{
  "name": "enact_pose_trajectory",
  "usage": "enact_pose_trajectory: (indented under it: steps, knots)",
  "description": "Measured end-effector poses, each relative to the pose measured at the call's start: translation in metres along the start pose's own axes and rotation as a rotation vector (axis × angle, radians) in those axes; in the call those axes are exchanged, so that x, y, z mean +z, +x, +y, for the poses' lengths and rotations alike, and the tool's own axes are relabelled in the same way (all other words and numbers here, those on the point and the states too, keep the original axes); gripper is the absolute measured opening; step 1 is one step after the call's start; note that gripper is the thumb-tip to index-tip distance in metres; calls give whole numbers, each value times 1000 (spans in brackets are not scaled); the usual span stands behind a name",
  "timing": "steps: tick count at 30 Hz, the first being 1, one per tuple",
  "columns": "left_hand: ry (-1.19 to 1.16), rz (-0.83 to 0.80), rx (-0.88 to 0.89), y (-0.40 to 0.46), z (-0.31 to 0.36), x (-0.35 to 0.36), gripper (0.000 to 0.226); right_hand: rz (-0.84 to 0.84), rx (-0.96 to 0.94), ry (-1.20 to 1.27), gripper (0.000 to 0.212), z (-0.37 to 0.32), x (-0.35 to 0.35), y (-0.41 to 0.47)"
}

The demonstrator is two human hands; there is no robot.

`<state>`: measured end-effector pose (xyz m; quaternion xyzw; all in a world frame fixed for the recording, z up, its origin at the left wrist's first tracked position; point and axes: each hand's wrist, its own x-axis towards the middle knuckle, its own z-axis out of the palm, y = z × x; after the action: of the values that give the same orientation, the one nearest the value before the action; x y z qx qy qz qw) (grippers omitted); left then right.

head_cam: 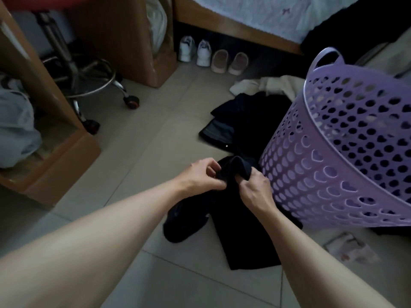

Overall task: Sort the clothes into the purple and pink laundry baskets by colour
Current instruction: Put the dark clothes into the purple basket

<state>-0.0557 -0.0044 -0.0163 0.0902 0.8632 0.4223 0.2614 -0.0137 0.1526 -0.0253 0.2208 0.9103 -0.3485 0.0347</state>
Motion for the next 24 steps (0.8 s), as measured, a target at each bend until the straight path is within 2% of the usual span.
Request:
enact_pose_trajectory:
  steps: [2,5,7,11,15,17,20,22,24]
  knots:
    - [190,-51,-5,-3,2,-4,43,27,4,93,32,-9,-20,1]
    - [244,26,-50,-7,23,-10,5,77,-11,222,42,-34,-54,-2]
    - [227,125,-71,-11,48,-17,18,101,-19,260,37,-52,-77,-4]
    - [167,426,-129,-22,102,-51,20,61,-21,280,22,-91,-121,-8]
    - [111,528,-147,-39,158,-99,19,-69,-44,208,23,-126,-158,-19]
    - [92,526,-141,-49,188,-116,17,-156,-24,231,42,-149,-173,-31]
    - [104,473,-90,-65,231,-130,15,-271,-124,213,88,-192,-203,-49]
    - [82,449,-80,-78,258,-142,15,-342,-214,97,103,-221,-228,-60]
    - [41,441,-81,-91,281,-155,16,-387,-226,21,113,-242,-248,-71]
